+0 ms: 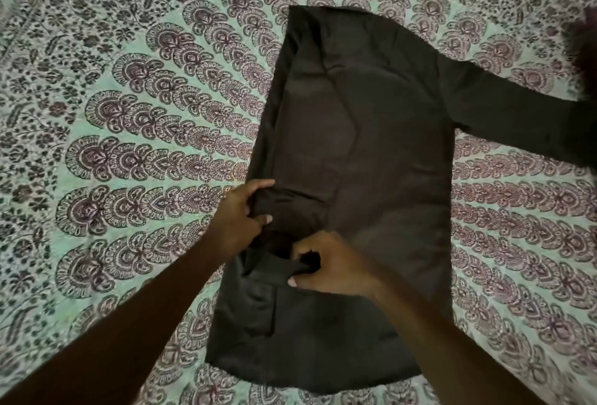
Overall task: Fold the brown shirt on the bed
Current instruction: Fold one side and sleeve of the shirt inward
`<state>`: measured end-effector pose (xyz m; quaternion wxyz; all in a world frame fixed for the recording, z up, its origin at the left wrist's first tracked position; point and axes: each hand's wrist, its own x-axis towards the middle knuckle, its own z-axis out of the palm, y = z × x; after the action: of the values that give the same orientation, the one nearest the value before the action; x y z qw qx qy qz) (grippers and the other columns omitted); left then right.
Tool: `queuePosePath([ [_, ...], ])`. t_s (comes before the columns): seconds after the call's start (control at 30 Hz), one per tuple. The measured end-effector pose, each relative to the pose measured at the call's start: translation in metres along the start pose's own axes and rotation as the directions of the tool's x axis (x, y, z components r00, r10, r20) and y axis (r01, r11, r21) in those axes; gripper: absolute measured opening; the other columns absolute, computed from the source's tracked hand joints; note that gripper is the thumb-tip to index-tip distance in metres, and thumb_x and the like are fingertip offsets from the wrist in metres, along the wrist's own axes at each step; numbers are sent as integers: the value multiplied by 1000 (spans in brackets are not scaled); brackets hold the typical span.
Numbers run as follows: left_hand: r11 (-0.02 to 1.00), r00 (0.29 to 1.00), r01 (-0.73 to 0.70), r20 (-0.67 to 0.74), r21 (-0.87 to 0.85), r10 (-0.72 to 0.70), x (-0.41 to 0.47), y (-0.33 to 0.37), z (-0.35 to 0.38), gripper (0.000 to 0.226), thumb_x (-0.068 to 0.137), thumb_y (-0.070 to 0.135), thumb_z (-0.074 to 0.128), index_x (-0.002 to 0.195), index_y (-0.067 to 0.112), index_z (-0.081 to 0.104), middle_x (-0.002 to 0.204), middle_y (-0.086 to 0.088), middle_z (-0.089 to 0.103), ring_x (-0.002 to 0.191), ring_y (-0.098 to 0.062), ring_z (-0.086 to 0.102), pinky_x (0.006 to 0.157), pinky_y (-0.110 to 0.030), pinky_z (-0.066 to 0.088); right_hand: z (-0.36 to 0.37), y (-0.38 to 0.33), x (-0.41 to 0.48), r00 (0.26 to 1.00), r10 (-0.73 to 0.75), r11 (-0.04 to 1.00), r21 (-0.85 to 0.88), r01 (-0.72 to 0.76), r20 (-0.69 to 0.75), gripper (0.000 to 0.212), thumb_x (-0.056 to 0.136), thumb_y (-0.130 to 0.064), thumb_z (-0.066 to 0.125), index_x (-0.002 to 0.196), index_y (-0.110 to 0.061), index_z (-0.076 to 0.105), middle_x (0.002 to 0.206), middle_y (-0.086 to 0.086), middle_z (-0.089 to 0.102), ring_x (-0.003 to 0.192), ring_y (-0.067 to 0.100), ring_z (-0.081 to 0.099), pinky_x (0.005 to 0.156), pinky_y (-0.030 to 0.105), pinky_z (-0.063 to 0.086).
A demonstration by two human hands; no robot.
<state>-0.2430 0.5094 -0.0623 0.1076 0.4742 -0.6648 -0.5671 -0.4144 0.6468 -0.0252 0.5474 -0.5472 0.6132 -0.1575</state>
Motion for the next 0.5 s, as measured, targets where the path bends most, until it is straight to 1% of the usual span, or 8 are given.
queuePosePath([
  [0.07, 999, 997, 47, 57, -13, -47, -2, -12, -1, 75, 75, -14, 78, 137, 22, 59, 132, -8, 64, 121, -22, 65, 102, -34, 57, 13, -1, -1, 1000, -2, 994, -106, 2, -2, 11, 87, -22, 78, 84, -14, 70, 89, -4, 73, 87, 9, 65, 85, 34, 52],
  [0.13, 997, 992, 72, 101, 7, -72, -5, -22, -1, 82, 67, 3, 81, 141, 31, 55, 138, -6, 61, 123, -22, 64, 106, -44, 55, 26, 0, -2, 1000, -27, 971, -239, 25, -4, 14, 87, -24, 76, 82, -15, 66, 91, -1, 71, 85, 13, 64, 76, 33, 51],
  [0.2, 996, 991, 49, 120, 68, -57, -7, -30, 1, 85, 62, 15, 76, 140, 39, 52, 142, -4, 57, 126, -23, 61, 108, -47, 52, 37, 2, -4, 998, -57, 910, -411, 65, 32, 13, 88, -27, 73, 88, -16, 66, 100, 2, 68, 90, 22, 64, 69, 30, 44],
  [0.23, 993, 992, 32, 120, 114, -46, -8, -31, 2, 85, 62, 17, 74, 141, 37, 52, 143, -3, 55, 127, -23, 59, 110, -46, 50, 42, 2, -5, 997, -51, 876, -476, 73, 59, 14, 88, -27, 72, 94, -16, 67, 106, 2, 66, 94, 25, 64, 69, 30, 44],
  [0.3, 980, 992, -6, 124, 200, -19, -11, -29, 3, 84, 64, 14, 73, 145, 25, 53, 147, -6, 49, 132, -26, 54, 113, -43, 46, 49, 1, -8, 995, -13, 832, -551, 67, 101, 20, 87, -28, 71, 103, -18, 67, 113, 2, 65, 99, 28, 65, 72, 33, 49],
  [0.37, 962, 990, -24, 141, 271, -15, -12, -28, 5, 79, 70, 4, 78, 145, 18, 54, 153, -12, 42, 139, -30, 48, 118, -35, 39, 53, -2, -11, 992, 22, 789, -611, 61, 127, 24, 86, -30, 71, 107, -19, 66, 115, 2, 65, 102, 30, 66, 76, 36, 52],
  [0.43, 939, 988, -24, 153, 342, -31, -13, -28, 6, 79, 73, -3, 80, 145, 17, 54, 159, -14, 35, 144, -30, 42, 117, -25, 32, 55, -6, -15, 987, 44, 764, -642, 65, 152, 27, 85, -29, 71, 108, -18, 67, 115, 4, 66, 103, 31, 66, 78, 39, 56],
  [0.5, 932, 987, -33, 160, 361, -27, -13, -28, 6, 79, 73, -2, 82, 144, 17, 55, 160, -13, 32, 145, -29, 41, 116, -28, 36, 57, -11, -17, 984, 48, 749, -658, 79, 172, 26, 82, -25, 72, 106, -16, 67, 111, 6, 67, 100, 33, 66, 74, 39, 55],
])
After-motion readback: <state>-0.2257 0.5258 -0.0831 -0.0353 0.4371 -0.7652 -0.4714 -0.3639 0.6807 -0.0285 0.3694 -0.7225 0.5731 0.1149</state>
